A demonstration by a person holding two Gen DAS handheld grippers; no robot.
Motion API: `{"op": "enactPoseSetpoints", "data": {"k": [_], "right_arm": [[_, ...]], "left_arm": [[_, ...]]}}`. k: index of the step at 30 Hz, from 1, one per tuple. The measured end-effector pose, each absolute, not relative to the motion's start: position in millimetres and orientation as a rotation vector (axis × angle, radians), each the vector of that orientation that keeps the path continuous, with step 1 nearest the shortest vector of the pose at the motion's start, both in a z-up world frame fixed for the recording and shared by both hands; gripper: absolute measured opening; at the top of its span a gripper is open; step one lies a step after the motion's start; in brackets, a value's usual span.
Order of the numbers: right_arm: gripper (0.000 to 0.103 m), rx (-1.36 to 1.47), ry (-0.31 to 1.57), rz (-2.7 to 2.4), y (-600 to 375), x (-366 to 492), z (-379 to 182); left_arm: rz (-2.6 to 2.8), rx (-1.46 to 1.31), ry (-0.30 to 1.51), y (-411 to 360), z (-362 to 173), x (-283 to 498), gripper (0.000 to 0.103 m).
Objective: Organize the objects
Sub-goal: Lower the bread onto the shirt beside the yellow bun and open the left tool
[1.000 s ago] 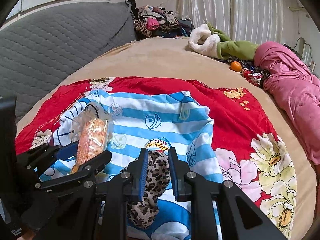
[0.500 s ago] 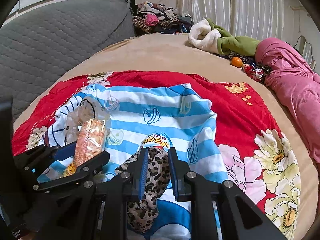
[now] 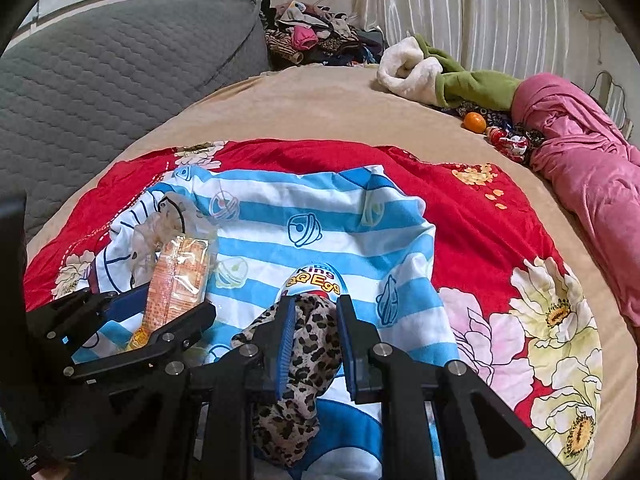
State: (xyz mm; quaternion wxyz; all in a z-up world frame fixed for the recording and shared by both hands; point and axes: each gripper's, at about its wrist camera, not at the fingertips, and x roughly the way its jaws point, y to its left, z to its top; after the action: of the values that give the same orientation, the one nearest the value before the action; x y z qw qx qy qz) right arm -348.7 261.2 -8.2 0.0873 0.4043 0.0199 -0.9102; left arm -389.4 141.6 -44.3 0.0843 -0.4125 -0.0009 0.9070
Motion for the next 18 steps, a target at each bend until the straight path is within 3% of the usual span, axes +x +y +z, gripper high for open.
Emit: {"op": "enactPoseSetpoints", "data": {"k": [5,7,18], "right_arm": [[0.021,1.200,0.064,-2.712,260,-346,-4],[0.022,1.199,0.062,-2.711,259,-344,-2],[0.051,1.204,0.052,-2.710,258,-338,2]], "left_arm": [[2.721,-1.251,0.024,139,-45,-387,0.059],[2.742,-1.252,0.033,137,-44,-384,0.069],[2.758,-1.270,0.016,124,-35,-375,0.076]]}}
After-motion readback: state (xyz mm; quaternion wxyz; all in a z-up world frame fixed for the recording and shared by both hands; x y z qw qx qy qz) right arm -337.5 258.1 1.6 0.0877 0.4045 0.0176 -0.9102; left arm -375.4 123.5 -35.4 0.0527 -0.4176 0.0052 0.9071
